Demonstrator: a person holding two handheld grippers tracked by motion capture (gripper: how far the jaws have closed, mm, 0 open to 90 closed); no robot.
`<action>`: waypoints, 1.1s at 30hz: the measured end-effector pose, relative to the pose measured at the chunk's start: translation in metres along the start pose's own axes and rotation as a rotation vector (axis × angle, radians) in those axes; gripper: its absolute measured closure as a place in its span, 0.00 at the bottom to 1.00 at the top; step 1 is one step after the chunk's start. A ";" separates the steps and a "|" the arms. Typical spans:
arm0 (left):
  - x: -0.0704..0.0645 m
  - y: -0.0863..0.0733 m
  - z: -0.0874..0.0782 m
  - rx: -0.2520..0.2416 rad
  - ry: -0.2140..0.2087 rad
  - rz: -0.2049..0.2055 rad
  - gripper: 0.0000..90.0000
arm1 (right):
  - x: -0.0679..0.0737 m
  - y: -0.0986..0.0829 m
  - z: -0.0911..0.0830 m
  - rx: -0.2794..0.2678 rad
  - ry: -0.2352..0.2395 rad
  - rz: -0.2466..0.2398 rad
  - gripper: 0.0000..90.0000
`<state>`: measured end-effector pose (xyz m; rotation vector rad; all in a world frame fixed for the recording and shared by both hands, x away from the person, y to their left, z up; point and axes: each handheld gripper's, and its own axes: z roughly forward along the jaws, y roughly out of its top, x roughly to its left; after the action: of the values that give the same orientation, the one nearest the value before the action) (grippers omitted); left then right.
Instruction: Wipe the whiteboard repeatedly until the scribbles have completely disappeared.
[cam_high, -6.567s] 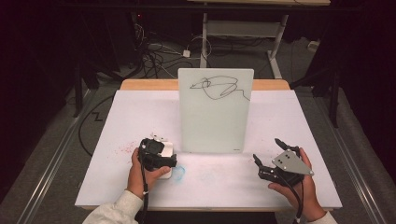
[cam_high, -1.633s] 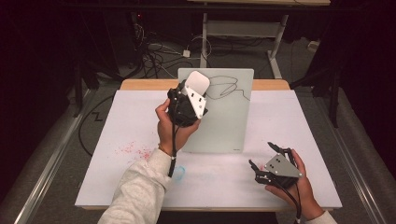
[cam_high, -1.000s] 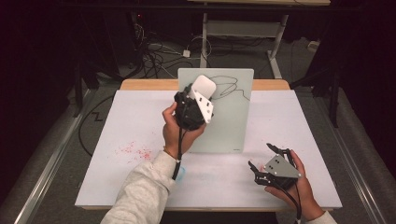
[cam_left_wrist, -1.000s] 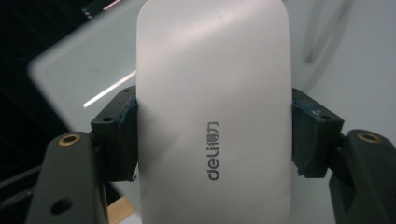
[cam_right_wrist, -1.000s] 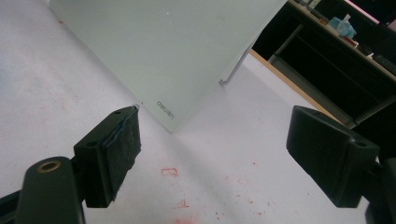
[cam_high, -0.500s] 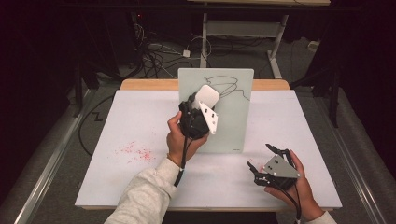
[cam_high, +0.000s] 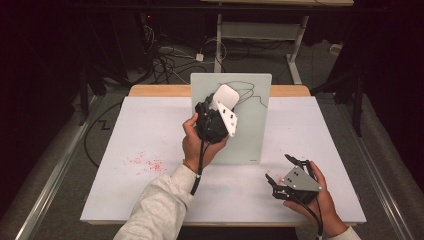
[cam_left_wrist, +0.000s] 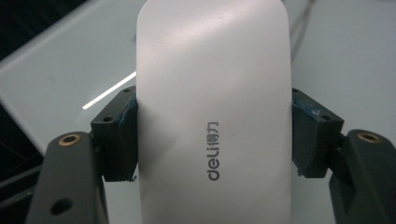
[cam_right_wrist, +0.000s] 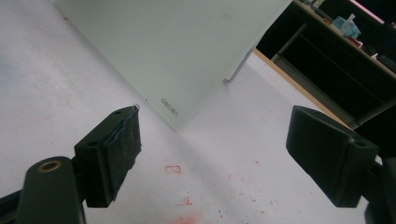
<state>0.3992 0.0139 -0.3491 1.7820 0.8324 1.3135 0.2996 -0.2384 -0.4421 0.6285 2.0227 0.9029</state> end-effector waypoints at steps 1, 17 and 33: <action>0.004 0.001 0.000 0.000 0.009 -0.016 0.32 | 0.000 0.000 0.000 0.000 -0.001 -0.001 0.21; -0.073 -0.006 0.004 0.003 -0.018 0.130 0.32 | 0.001 0.000 0.000 0.002 0.010 -0.004 0.21; -0.004 0.017 0.006 -0.005 0.036 0.025 0.32 | 0.001 0.001 0.001 0.008 0.020 -0.015 0.21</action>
<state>0.4051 0.0004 -0.3377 1.7745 0.8280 1.3656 0.2994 -0.2368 -0.4424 0.6106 2.0476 0.8959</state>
